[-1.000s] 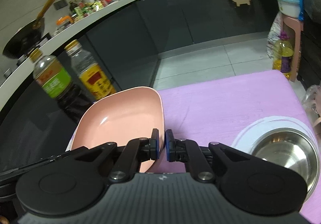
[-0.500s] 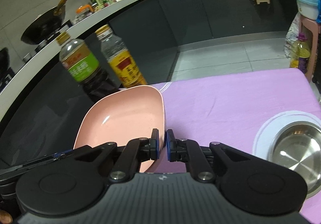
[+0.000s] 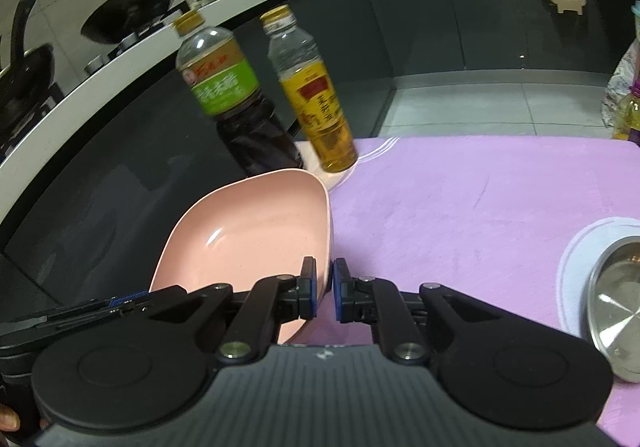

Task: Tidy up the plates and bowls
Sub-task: 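Lower the pink dish onto the green plate and open both grippers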

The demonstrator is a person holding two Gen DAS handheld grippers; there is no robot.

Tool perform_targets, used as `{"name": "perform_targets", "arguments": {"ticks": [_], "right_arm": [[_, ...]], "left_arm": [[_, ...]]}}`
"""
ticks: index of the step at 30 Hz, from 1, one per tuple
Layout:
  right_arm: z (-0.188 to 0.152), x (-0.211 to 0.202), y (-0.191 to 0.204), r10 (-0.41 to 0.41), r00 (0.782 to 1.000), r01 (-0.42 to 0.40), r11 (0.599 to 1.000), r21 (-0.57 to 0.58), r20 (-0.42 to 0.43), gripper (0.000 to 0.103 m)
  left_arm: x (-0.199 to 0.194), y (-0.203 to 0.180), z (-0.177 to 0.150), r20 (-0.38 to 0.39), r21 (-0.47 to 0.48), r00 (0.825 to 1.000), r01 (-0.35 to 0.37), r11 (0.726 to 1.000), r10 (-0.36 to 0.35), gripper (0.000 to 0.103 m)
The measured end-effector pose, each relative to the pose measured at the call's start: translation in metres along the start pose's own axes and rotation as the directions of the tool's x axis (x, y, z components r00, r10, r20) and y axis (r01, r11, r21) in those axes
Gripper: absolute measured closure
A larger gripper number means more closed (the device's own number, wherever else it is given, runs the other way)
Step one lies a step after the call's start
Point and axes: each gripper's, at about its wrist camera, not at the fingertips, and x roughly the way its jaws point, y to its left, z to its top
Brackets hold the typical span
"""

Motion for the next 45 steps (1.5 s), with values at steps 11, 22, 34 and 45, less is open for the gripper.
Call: {"name": "perform_targets", "arguments": {"ticks": [11, 22, 34, 45], "right_arm": [[-0.005, 0.000, 0.031, -0.019, 0.999, 0.018, 0.999, -0.035, -0.033, 0.095], [-0.010, 0.014, 0.069, -0.044, 0.995, 0.035, 0.994, -0.102, -0.091, 0.095], [-0.025, 0.042, 0.084, -0.108, 0.977, 0.083, 0.987, -0.137, -0.182, 0.095], [-0.031, 0.067, 0.081, -0.151, 0.959, 0.121, 0.983, -0.137, -0.241, 0.095]], "left_arm": [[-0.016, 0.025, -0.006, -0.001, -0.021, 1.000, 0.008, 1.000, -0.008, 0.089], [-0.025, 0.054, -0.014, 0.007, -0.032, 1.000, -0.020, 0.999, 0.020, 0.089], [-0.003, 0.073, -0.024, -0.048, -0.046, 0.998, -0.037, 0.998, 0.035, 0.089], [0.019, 0.076, -0.025, -0.086, -0.011, 0.994, -0.072, 0.997, 0.070, 0.089]]}}
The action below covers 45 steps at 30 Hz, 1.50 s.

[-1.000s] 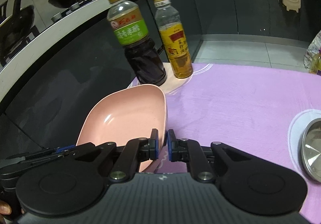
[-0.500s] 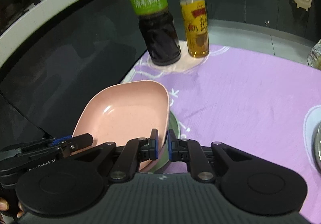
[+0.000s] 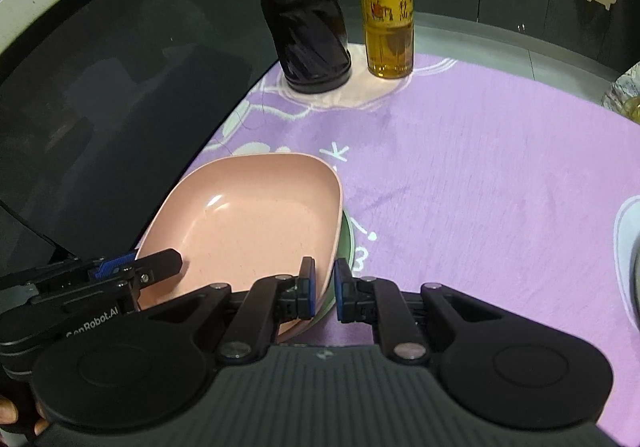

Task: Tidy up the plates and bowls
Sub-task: 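Lower the pink dish onto the green plate and open both grippers, then move both grippers toward the steel bowl's rim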

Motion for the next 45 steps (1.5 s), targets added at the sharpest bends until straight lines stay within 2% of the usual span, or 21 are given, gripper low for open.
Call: {"name": "perform_targets", "arguments": {"ticks": [13, 17, 20, 28, 33, 40, 45], "right_arm": [[0.003, 0.010, -0.001, 0.009, 0.999, -0.009, 1.000, 0.005, -0.033, 0.095], [0.003, 0.011, -0.002, 0.012, 0.999, -0.012, 1.000, 0.007, -0.037, 0.095], [0.004, 0.011, -0.003, 0.020, 0.999, -0.019, 1.000, 0.014, -0.036, 0.095], [0.006, 0.001, -0.013, 0.060, 0.998, -0.058, 0.996, 0.064, -0.026, 0.095], [0.004, -0.013, -0.019, 0.072, 0.997, -0.072, 0.994, 0.076, -0.003, 0.095], [-0.003, -0.041, -0.033, 0.073, 0.996, -0.077, 0.992, 0.102, 0.050, 0.095], [-0.010, -0.063, -0.058, 0.058, 0.993, -0.074, 0.985, 0.155, 0.101, 0.095]], "left_arm": [[0.008, 0.001, 0.003, -0.019, 0.009, 1.000, -0.019, 1.000, 0.020, 0.088], [0.008, -0.002, 0.004, -0.031, 0.031, 0.998, -0.047, 0.998, 0.048, 0.083], [0.005, 0.000, 0.006, -0.046, 0.031, 0.998, -0.038, 0.999, 0.039, 0.081], [-0.011, 0.004, 0.007, -0.016, 0.020, 0.999, -0.041, 0.999, 0.041, 0.079], [-0.021, 0.001, 0.005, -0.008, 0.028, 0.998, -0.054, 0.998, 0.054, 0.078], [-0.041, -0.009, 0.007, 0.047, 0.036, 0.997, -0.063, 0.997, 0.061, 0.078], [-0.052, -0.035, 0.011, 0.075, 0.084, 0.997, -0.026, 0.996, 0.020, 0.078]]}}
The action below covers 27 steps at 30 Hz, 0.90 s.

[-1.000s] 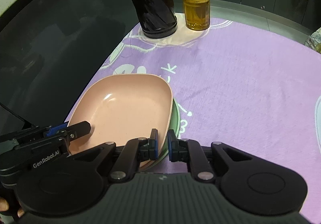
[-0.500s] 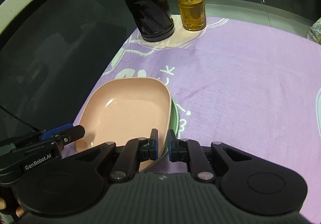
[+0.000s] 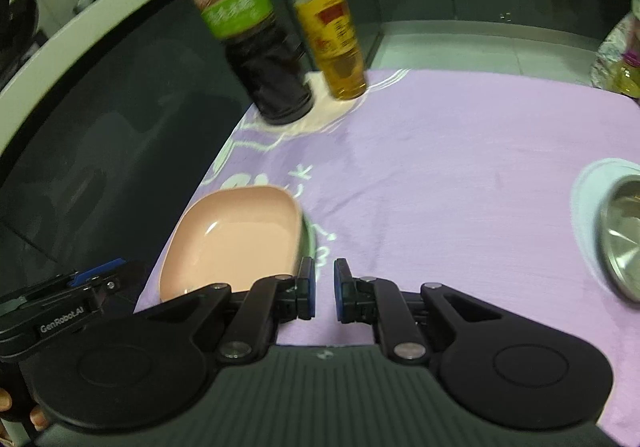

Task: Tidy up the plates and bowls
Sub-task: 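Move both grippers toward the steel bowl's rim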

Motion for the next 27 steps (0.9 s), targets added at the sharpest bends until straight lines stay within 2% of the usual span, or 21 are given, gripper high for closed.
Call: {"name": "perform_targets", "arguments": {"ticks": [6, 10, 17, 21, 24, 27], "right_arm": [[-0.006, -0.025, -0.041, -0.031, 0.998, 0.025, 0.996, 0.089, 0.060, 0.095], [-0.012, -0.042, -0.071, -0.050, 0.994, 0.034, 0.987, 0.160, 0.100, 0.095], [-0.027, -0.076, -0.122, -0.112, 0.978, 0.059, 0.958, 0.282, 0.177, 0.095], [-0.032, -0.090, -0.150, -0.210, 0.951, 0.116, 0.922, 0.371, 0.227, 0.094], [-0.036, -0.090, -0.171, -0.269, 0.935, 0.144, 0.883, 0.446, 0.229, 0.094], [-0.041, -0.087, -0.190, -0.291, 0.930, 0.140, 0.846, 0.515, 0.224, 0.092]], "left_arm": [[0.000, -0.045, 0.006, -0.018, 0.053, 0.995, 0.096, 0.994, -0.095, 0.077], [0.006, -0.077, 0.007, -0.038, 0.083, 0.991, 0.133, 0.988, -0.131, 0.077], [0.019, -0.136, 0.012, -0.093, 0.098, 0.970, 0.235, 0.967, -0.226, 0.074], [0.029, -0.169, 0.014, -0.122, 0.100, 0.952, 0.295, 0.950, -0.282, 0.072], [0.043, -0.194, 0.015, -0.142, 0.093, 0.948, 0.299, 0.950, -0.284, 0.072], [0.059, -0.212, 0.015, -0.169, 0.078, 0.943, 0.304, 0.950, -0.288, 0.072]]}}
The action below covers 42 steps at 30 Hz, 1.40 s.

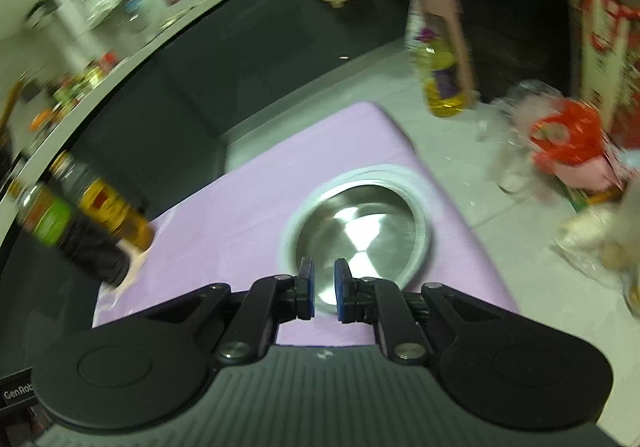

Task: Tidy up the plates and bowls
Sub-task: 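Move both grippers toward the steel bowl's rim, then close both grippers on the steel bowl's rim and lift it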

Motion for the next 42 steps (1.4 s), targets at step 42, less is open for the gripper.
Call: {"name": "perform_targets", "arguments": {"ticks": [42], "right_arm": [[0.000, 0.039, -0.051, -0.030, 1.000, 0.029, 0.986, 0.166, 0.002, 0.095]], "left_arm": [[0.125, -0.064, 0.005, -0.092, 0.046, 0.996, -0.012, 0.999, 0.017, 0.094]]}}
